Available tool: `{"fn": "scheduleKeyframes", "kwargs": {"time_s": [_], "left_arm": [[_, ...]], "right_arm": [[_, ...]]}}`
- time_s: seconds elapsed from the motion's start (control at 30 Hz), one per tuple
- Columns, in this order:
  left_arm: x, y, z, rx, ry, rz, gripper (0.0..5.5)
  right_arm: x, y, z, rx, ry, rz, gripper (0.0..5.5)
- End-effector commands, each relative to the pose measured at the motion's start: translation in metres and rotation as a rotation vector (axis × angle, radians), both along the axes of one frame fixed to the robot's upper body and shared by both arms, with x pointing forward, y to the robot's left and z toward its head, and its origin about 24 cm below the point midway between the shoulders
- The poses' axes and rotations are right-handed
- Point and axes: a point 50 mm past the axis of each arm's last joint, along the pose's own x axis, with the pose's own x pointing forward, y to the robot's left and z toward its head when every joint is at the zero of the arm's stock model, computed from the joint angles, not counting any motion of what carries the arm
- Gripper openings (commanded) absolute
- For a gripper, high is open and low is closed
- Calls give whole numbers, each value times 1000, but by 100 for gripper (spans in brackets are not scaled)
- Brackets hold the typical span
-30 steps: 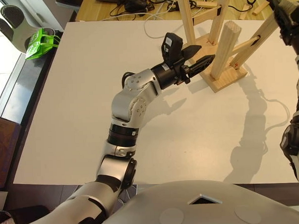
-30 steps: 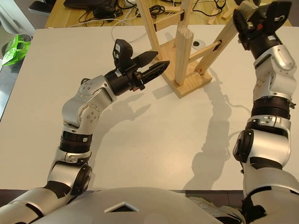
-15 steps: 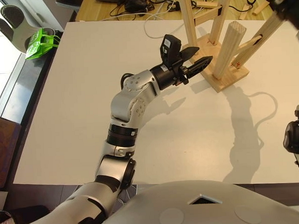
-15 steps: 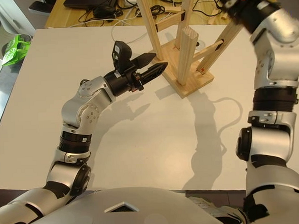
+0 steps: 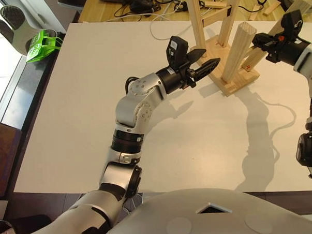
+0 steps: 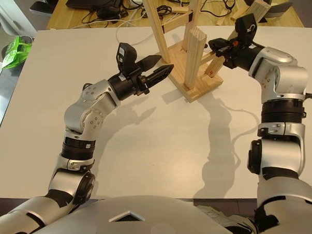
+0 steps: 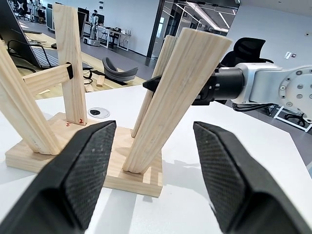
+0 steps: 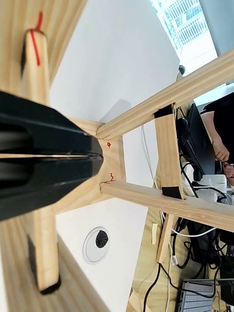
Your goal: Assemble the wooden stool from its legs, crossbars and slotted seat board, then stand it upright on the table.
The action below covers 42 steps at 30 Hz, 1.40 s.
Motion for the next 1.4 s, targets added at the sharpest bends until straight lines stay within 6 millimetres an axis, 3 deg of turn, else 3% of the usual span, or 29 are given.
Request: {"fn": "scheduleKeyframes", "kwargs": {"time_s": [0.03, 0.1, 0.17, 0.23, 0.37, 0.43, 0.5, 0.6, 0.7, 0.83, 0.9, 1.0, 1.03, 1.13, 1.27, 1.33, 1.4], "left_arm": [[3, 3, -3, 14, 12, 19, 292], [3, 4, -3, 15, 13, 18, 292], [3, 4, -3, 15, 14, 17, 292], [1, 3, -2, 16, 13, 14, 292], [1, 2, -2, 19, 10, 9, 292], [1, 2, -2, 22, 9, 10, 292], [2, 2, -3, 25, 10, 11, 292], [3, 3, -5, 29, 15, 19, 292], [5, 2, -7, 26, 26, 32, 292], [8, 2, -9, 13, 37, 50, 292], [9, 2, -9, 9, 36, 52, 292], [9, 1, -9, 2, 33, 54, 292], [9, 0, -9, -1, 31, 54, 292], [9, -1, -8, -9, 23, 58, 292], [8, -1, -7, -7, 22, 55, 292], [8, -1, -8, -7, 23, 56, 292], [8, -1, -8, -5, 25, 57, 292]], "right_arm": [[11, 1, 76, 124, -314, -63, 2], [12, 0, 89, 140, -363, -72, 2], [12, -1, 81, 103, -308, -52, 2], [9, -4, 48, 15, -150, -31, 2], [-11, -17, -36, -112, 311, -56, 2], [-17, -15, -52, -131, 382, -45, 2], [-14, -10, -49, -139, 332, -20, 2], [2, 0, -17, -106, 102, -16, 2], [20, 1, 42, -7, -203, -112, 2], [29, -24, 150, 70, -603, -339, 2], [27, -37, 191, 36, -693, -436, 2], [27, -52, 216, -39, -656, -570, 2], [29, -60, 208, -51, -580, -638, 2], [35, -80, 154, -93, -300, -761, 2], [37, -75, 66, -103, 53, -708, 2], [36, -68, 43, -124, 133, -654, 2], [35, -66, 42, -134, 135, -627, 2]]}}
